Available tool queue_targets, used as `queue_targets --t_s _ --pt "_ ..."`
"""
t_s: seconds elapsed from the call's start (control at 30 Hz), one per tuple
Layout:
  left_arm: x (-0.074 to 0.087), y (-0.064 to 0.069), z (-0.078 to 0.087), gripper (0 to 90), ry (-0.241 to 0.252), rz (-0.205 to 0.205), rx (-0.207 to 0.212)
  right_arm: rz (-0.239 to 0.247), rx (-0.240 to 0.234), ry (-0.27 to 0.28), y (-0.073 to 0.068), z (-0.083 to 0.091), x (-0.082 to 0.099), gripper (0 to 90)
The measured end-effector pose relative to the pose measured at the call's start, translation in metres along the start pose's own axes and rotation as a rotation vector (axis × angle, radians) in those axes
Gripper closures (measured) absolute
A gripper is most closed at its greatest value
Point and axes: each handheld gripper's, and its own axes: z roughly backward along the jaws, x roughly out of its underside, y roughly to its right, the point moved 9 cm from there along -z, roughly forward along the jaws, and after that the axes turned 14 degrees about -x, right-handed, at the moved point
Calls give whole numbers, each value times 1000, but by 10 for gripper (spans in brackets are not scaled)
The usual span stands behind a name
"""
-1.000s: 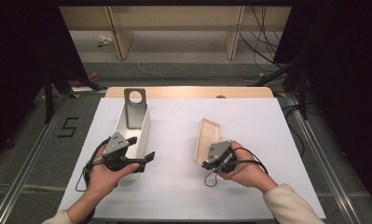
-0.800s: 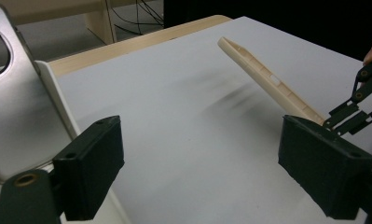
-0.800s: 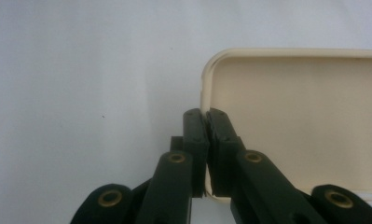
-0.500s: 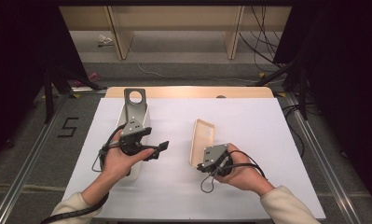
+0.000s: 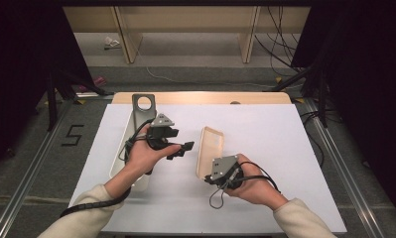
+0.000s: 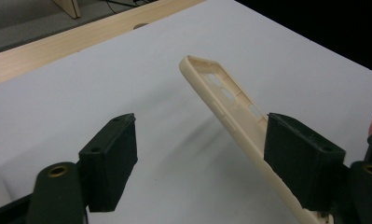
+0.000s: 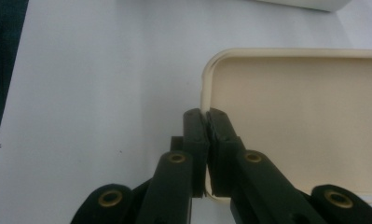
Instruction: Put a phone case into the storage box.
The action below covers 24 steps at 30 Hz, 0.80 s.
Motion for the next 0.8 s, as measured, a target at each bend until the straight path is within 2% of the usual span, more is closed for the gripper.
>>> queue_targets --t_s 0.2,0.4,0.47,0.6,0.67,0.8 --pt "-9 8 -21 300 -54 15 4 20 7 2 0 -2 -3 881" --pt "-19 9 -35 353 -81 52 -9 26 8 -1 -1 -1 -4 881" --pt "-24 7 -42 368 -95 65 -30 26 8 -3 -1 -1 -4 881" --pt "-25 5 -49 396 -125 81 -43 29 13 0 -1 -1 -5 881" --pt "-25 4 -55 421 -149 110 -40 40 19 3 0 -1 -6 881" --pt "-23 3 -59 467 -172 137 -45 46 25 11 0 0 -8 881"
